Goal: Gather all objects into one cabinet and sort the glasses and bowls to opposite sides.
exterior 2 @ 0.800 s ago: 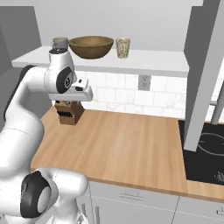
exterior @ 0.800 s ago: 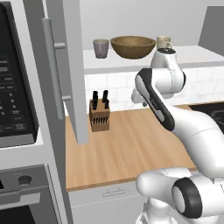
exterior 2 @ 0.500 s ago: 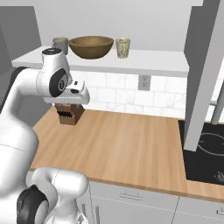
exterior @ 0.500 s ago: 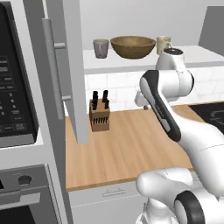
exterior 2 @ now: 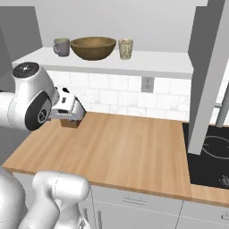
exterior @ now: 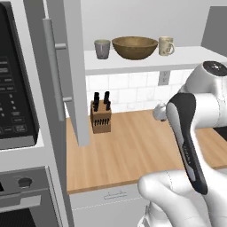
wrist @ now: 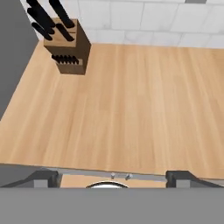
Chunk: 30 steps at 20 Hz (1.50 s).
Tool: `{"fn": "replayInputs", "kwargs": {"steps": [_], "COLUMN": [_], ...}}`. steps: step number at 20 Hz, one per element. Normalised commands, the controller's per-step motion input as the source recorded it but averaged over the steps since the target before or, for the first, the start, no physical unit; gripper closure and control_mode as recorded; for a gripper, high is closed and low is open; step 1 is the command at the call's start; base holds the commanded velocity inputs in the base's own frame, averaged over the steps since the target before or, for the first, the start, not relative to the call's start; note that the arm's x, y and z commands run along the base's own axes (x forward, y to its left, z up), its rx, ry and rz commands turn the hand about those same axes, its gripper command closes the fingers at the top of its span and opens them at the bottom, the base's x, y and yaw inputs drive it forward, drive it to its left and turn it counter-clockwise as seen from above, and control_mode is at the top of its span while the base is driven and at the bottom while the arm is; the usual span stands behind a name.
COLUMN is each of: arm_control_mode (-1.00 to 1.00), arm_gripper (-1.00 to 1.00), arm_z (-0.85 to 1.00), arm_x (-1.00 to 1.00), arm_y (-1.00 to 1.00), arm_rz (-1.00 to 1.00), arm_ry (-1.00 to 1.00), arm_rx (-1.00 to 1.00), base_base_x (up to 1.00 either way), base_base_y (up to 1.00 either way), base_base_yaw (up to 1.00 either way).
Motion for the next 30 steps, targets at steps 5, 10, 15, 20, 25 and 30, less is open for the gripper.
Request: {"fn": "replayInputs", "kwargs": {"steps": [5, 10, 15, 20, 25, 30], "arm_control_mode": [-1.00, -1.00, -1.00, -1.00, -1.00, -1.00], "arm_gripper": [-1.00, -1.00, -1.00, -1.00, -1.00, -1.00], "arm_z": [0.39, 0.40, 0.10, 0.00, -0.06, -0.12], "arm_x": [-0.38, -0.09, 0.00, -0.01, -0.27, -0.42], "arm_y": [-0.03, 0.00, 0.00, -0.06, -0.19, -0.09], "arm_rz": [-0.01, -0.04, -0.10, -0.04, 0.00, 0.00], "arm_ry": [-0.07, 0.00, 0.00, 0.00, 0.00, 0.00], "arm_rx": [0.08, 0.00, 0.00, 0.00, 0.00, -0.02], "base_base_x": [0.00, 0.00, 0.00, 0.00, 0.00, 0.00], "base_base_y": [0.00, 0.00, 0.00, 0.00, 0.00, 0.00], "base_base_yaw": [0.00, 0.00, 0.00, 0.00, 0.00, 0.00]}}
